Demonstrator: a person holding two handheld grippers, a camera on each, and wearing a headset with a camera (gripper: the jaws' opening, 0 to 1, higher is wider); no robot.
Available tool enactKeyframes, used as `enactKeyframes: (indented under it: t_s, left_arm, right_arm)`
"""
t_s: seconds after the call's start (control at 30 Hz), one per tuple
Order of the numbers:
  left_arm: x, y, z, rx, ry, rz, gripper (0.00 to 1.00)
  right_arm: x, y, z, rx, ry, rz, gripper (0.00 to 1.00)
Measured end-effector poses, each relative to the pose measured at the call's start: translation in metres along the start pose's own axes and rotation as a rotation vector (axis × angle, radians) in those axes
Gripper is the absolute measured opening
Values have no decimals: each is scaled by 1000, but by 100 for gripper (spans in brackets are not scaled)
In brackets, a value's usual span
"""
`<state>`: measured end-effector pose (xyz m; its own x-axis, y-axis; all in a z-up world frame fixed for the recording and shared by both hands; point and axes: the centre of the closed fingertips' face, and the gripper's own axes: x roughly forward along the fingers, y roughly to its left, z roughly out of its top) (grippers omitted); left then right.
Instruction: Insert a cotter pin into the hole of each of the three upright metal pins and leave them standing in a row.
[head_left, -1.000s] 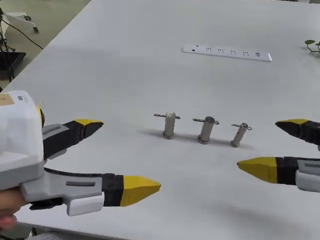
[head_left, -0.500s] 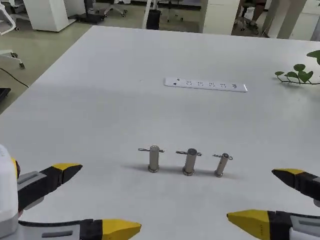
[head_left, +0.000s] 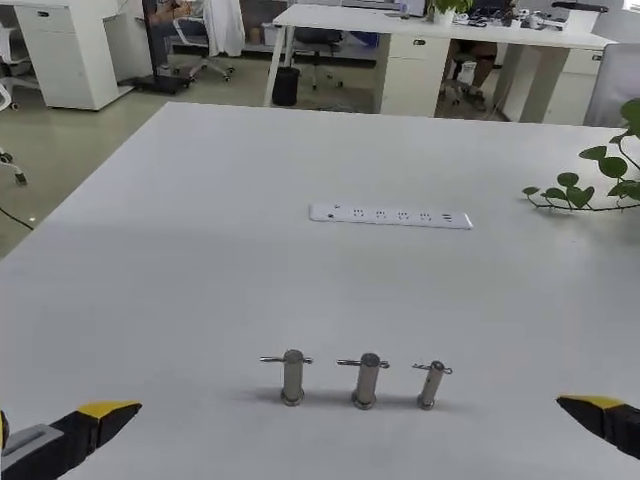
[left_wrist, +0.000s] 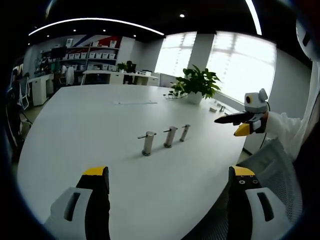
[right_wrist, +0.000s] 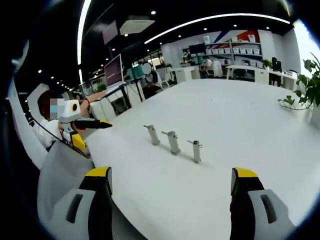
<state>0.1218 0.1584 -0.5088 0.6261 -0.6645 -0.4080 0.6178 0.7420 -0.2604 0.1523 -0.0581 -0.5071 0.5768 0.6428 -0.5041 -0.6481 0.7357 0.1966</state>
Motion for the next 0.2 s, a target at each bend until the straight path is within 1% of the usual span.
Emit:
enactKeyframes:
  t_s: [0.1, 0.2]
  left_arm:
    - [3, 2, -3, -5, 14, -6, 99]
    - [5, 4, -3, -10, 17, -5, 99]
  right_arm:
    - [0, 0, -1, -6, 10, -10, 97]
    - [0, 0, -2, -8, 28, -13, 97]
